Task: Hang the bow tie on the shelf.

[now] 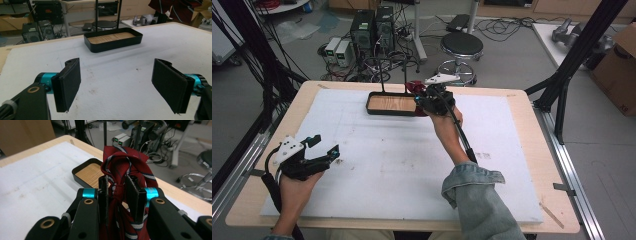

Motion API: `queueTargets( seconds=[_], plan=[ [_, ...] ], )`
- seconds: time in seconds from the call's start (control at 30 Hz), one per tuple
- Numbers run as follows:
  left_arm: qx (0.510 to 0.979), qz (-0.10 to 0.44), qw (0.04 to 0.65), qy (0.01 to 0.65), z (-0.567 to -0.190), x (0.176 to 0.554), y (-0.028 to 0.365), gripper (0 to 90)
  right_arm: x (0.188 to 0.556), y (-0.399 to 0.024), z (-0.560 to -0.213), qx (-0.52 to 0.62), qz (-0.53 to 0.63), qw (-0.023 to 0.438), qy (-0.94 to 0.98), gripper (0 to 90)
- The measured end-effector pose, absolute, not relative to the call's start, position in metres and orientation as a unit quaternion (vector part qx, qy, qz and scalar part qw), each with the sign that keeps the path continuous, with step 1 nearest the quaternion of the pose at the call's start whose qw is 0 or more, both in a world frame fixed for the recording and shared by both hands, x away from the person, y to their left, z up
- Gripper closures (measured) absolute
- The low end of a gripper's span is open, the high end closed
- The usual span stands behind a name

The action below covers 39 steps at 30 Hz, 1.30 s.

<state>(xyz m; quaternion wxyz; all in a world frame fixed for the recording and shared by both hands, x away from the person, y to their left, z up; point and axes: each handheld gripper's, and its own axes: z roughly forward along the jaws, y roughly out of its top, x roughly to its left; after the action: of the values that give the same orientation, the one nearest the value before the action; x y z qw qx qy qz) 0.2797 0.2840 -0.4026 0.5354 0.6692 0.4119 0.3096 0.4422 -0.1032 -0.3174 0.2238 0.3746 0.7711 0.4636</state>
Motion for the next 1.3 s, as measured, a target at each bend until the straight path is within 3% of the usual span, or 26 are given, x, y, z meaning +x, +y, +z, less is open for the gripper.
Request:
queueTargets(
  seconds=[0.83,1.3],
  plan=[
    [0.667,0.306,0.54,0.413,-0.403,0.28,0.286,23.8,0.493,-0.095,-0.318,0.417,0.452,0.225,0.756,73.0],
    [0.672,0.302,0.537,0.412,-0.405,0.281,0.285,23.8,0.497,-0.092,-0.311,0.438,0.462,0.226,0.737,72.9]
  ],
)
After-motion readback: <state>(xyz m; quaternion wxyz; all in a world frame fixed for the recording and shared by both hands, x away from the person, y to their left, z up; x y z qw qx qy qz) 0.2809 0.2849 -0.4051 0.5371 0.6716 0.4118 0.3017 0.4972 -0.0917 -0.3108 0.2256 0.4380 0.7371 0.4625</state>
